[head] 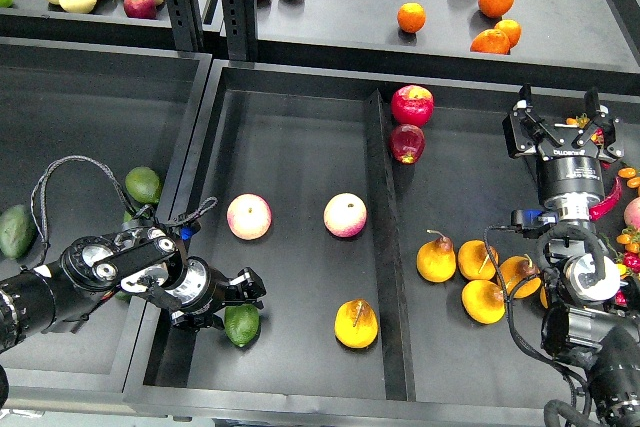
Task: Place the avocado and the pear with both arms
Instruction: 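Close the left gripper on the avocado and lift it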
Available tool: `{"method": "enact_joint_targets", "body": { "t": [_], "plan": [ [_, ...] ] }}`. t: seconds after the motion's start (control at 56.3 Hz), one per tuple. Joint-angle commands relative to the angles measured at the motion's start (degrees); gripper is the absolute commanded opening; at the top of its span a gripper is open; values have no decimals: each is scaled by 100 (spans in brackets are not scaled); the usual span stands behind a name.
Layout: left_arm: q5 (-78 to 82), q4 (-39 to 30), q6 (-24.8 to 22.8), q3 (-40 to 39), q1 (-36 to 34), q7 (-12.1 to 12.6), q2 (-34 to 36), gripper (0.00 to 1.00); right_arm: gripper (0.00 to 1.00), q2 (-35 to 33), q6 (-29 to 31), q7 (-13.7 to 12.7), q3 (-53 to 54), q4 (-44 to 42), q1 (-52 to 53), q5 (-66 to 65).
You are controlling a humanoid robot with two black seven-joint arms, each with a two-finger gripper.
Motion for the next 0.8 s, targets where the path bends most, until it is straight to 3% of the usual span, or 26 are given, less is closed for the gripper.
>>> {"method": "enact_joint_targets", "body": {
  "t": [0.0,0.231,0.781],
  "plan": [
    [-1,70,-1,-106,30,0,-41,67,99,0,0,-1,0,0,-32,0],
    [-10,141,-1,-317,91,0,-41,57,99,0,0,8,0,0,-103,0],
    [-300,149,-1,-519,-356,0,188,54,99,0,0,-1,0,-9,-155,0]
  ]
}}
